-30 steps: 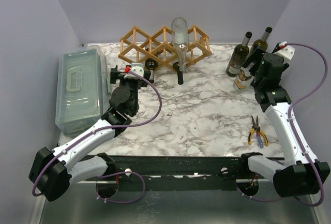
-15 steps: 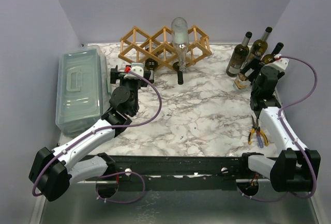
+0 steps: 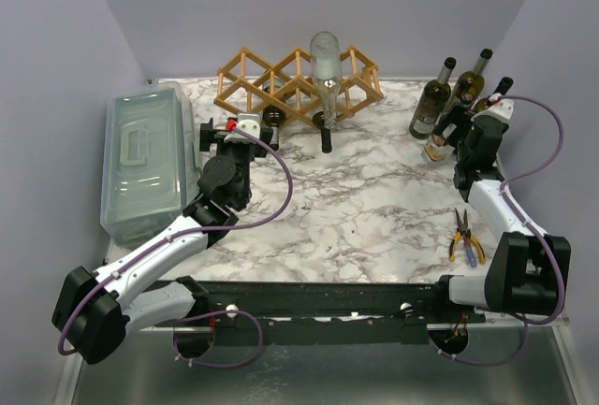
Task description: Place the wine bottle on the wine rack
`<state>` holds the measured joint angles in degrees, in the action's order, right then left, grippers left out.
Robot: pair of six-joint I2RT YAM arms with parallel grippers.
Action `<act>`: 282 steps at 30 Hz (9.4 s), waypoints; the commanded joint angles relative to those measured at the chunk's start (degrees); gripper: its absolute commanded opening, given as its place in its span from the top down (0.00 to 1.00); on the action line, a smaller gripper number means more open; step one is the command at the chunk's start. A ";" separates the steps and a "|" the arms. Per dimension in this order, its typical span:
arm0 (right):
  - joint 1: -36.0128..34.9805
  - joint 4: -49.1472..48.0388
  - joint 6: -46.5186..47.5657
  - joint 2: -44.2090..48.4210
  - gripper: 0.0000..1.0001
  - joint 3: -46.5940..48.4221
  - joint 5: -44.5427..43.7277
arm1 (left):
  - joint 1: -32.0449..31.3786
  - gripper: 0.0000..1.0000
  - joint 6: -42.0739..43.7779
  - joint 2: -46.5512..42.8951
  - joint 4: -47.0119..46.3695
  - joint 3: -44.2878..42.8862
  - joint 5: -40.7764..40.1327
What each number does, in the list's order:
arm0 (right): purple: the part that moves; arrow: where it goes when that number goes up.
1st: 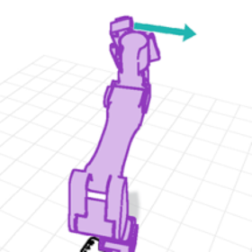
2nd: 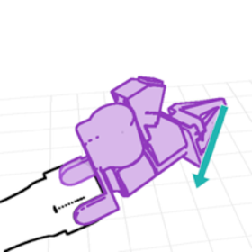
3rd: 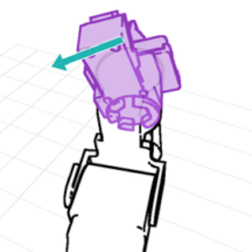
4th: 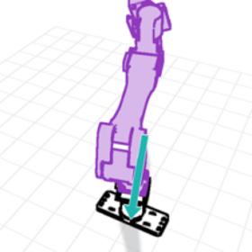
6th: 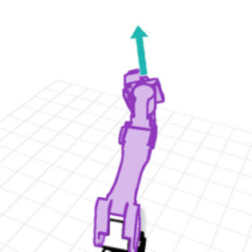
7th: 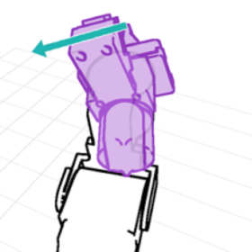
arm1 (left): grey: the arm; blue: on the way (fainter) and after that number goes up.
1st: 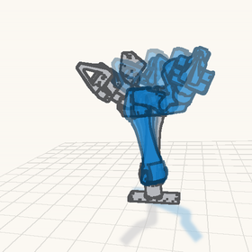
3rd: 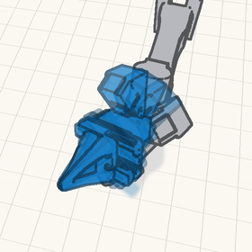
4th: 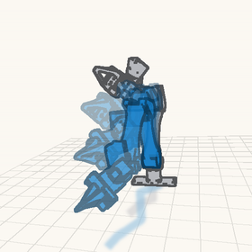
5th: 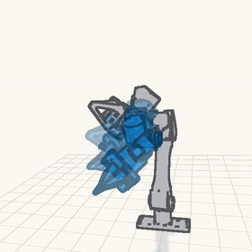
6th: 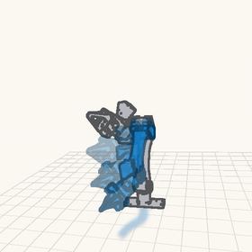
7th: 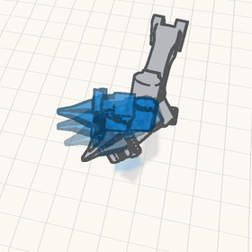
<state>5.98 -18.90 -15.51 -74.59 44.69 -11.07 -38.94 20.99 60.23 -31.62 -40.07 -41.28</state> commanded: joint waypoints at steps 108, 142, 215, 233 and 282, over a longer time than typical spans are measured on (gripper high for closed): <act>-43.39 -26.90 19.76 -6.67 0.00 -20.14 14.93 | 0.44 0.01 -1.57 -2.46 2.17 -3.08 0.32; -46.09 -17.96 36.29 -7.81 0.95 -12.84 30.55 | 0.59 0.01 -50.32 -11.19 75.46 -33.14 27.60; -60.96 -34.41 69.61 -1.70 0.30 -20.75 14.97 | 0.58 1.00 -74.98 -6.89 61.67 -8.43 71.77; -62.16 -13.65 66.62 8.46 0.00 -20.80 21.18 | 0.65 1.00 -70.36 -18.71 67.27 -5.29 62.00; -62.97 -62.42 70.75 -21.30 0.99 -25.46 29.83 | 5.24 0.35 -66.65 -8.01 76.29 -6.26 84.00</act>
<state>-56.66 -74.83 52.77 -98.61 18.28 16.08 -34.11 -45.89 52.03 43.31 -46.26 40.80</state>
